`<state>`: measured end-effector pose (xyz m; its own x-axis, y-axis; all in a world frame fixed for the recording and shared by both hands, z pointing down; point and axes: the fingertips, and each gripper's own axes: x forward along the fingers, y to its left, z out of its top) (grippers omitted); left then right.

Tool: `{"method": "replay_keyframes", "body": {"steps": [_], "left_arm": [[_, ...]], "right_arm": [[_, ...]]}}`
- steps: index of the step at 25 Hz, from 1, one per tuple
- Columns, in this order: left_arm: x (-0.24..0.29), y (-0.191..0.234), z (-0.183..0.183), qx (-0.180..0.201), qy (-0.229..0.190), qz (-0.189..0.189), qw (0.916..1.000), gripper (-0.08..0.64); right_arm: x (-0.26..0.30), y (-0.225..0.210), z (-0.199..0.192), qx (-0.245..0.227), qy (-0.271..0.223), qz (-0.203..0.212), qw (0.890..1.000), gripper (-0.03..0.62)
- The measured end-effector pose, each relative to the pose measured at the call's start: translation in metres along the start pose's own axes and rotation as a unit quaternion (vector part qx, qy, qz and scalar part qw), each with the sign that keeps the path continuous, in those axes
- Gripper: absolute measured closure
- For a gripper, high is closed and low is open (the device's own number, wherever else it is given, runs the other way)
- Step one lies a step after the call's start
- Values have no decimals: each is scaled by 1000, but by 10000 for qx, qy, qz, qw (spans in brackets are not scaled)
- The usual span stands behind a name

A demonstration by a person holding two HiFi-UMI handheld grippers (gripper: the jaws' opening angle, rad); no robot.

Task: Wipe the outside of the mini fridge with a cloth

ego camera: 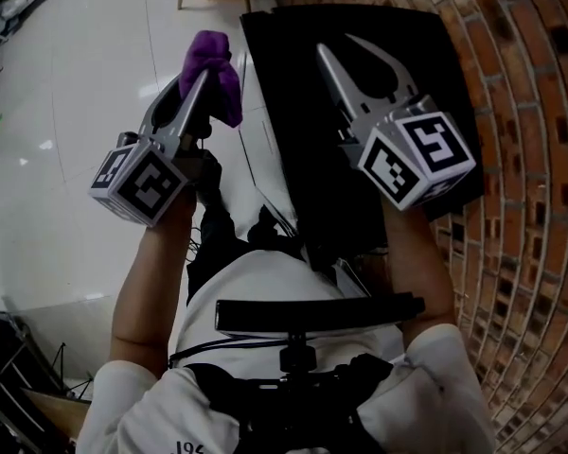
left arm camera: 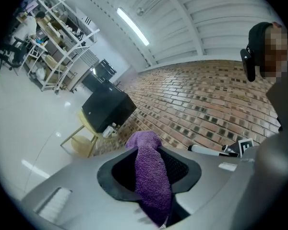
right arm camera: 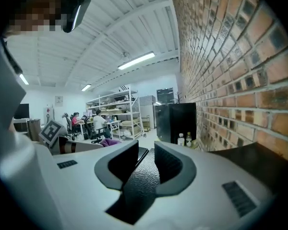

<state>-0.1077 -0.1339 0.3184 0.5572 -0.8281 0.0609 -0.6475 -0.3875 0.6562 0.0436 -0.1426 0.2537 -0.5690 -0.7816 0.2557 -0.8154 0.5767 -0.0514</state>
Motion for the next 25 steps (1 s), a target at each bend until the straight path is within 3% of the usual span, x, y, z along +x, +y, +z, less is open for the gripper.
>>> {"method": "replay_keyframes", "body": {"steps": [8,15,25], "left_arm": [[25,10,-1,-378,-348,-119,9986,439],[42,12,-7,-174,-445,-17,9989,437],[53,30,-33,-196,-388,31,9990,437]], "right_arm": [[3,1,3,28,-248,45,9997,499],[2,1,6,4,-343,48,9994,499],[3,2,6,0,-320,116,9994,497]]}}
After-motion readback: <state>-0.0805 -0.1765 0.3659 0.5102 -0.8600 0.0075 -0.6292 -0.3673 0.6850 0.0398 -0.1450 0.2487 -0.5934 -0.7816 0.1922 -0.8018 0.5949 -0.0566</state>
